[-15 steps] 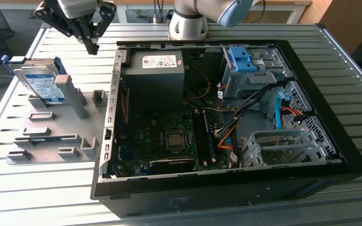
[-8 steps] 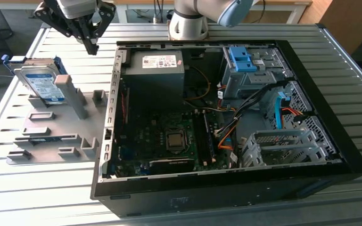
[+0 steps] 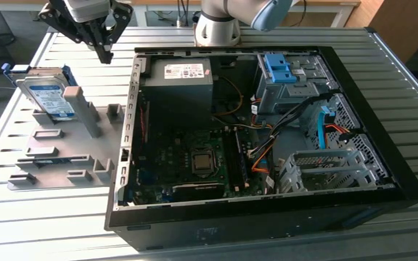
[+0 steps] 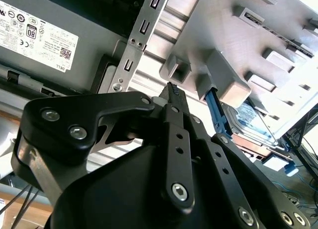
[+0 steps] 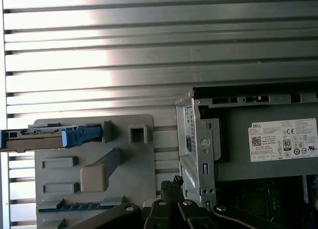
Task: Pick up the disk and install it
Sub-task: 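Reach for the disk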
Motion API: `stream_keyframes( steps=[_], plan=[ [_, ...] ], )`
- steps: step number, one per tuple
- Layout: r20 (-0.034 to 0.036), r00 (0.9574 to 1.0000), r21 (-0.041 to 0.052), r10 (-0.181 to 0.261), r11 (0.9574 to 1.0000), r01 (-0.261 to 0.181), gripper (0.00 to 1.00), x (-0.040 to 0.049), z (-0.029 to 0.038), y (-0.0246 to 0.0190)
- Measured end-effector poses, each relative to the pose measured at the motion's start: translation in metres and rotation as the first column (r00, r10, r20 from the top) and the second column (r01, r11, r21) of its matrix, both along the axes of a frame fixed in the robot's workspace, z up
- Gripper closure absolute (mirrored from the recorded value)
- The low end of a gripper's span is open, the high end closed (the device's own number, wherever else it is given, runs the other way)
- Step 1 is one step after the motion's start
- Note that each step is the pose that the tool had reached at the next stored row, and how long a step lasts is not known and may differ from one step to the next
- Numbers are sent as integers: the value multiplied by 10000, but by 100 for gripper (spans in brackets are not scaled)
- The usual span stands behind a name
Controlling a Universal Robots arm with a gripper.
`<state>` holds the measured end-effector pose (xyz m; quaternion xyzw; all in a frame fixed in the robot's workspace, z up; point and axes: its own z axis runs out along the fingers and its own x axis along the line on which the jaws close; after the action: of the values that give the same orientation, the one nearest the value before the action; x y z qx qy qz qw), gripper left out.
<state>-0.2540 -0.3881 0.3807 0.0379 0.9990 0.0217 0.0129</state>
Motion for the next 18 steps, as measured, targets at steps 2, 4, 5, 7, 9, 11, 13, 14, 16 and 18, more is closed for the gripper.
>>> stream_keyframes(
  steps=[2,4,5,7,9,11,13,14,16,18],
  plan=[
    [0,10000,0,0,10000,0,89,-4,-2,0],
    [-1,10000,0,0,10000,0,89,-8,-3,0],
    [-1,10000,0,0,10000,0,89,-10,-4,0],
    [-1,10000,0,-2,10000,2,89,-17,-6,0],
    [-1,10000,0,0,10000,0,89,-21,-8,0],
    [-1,10000,0,-1,10000,1,89,-28,-9,0],
    [-1,10000,0,0,10000,0,89,-35,-11,0],
    [-2,10000,-1,-2,10000,2,89,-44,-11,0],
    [-1,10000,0,-1,10000,1,89,-72,-14,4],
    [0,10000,1,-2,10000,2,89,-99,-16,17]
  ],
)
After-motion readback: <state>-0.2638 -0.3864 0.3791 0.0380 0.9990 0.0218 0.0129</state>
